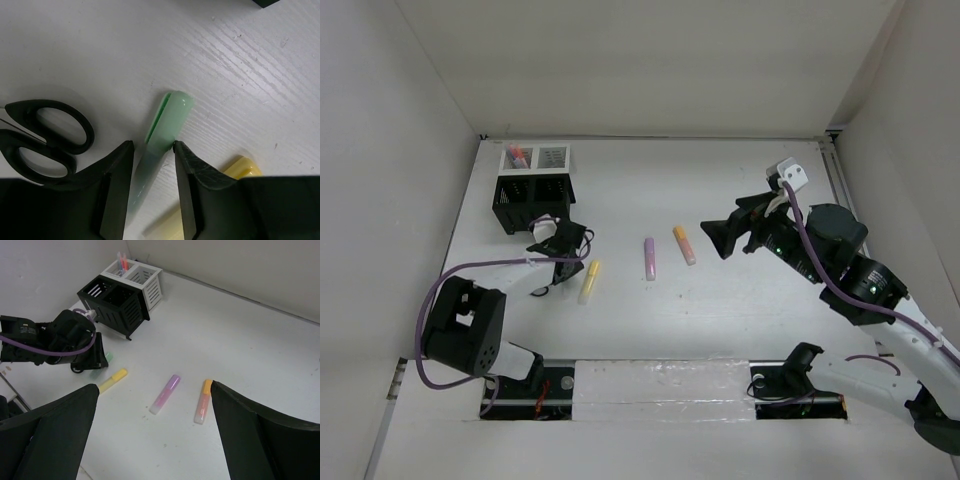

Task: Sort the stationery into containers
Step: Pick up the stationery from the center of the board, then place the stationery in the storage box.

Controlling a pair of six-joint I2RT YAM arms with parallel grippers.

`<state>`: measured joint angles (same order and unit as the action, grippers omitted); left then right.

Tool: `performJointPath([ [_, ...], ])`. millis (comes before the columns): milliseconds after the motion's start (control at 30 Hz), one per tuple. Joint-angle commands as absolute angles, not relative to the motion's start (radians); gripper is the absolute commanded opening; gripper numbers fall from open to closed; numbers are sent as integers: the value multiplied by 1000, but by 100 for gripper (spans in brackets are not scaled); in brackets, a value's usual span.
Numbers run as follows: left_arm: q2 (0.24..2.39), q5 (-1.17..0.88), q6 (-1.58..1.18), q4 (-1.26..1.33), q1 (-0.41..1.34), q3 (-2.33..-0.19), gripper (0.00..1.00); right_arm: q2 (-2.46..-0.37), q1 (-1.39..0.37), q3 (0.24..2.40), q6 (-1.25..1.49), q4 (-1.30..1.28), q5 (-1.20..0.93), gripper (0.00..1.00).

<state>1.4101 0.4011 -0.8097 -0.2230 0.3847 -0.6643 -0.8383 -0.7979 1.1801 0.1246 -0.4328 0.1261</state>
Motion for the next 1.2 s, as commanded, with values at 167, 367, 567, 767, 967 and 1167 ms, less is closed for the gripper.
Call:
performJointPath([
  [167,1403,367,-821,-225,388,-630,14,-833,-792,1181,140,-356,121,100],
  [367,1439,339,-821,-225,388,-641,0,-813,-792,1181,140,-356,121,100],
  [567,1347,362,-830,-319,428,-735,0,-813,-792,1181,140,-365,121,100],
  [767,1220,409,-830,-452,428,-857,0,-804,-792,1172,140,-365,121,100],
  [967,1120,431,-796,-520,428,-962,0,-785,-792,1172,140,-365,130,100],
  [1167,1255,517,-720,-543,336,-1179,0,-776,-792,1160,130,-327,108,100],
])
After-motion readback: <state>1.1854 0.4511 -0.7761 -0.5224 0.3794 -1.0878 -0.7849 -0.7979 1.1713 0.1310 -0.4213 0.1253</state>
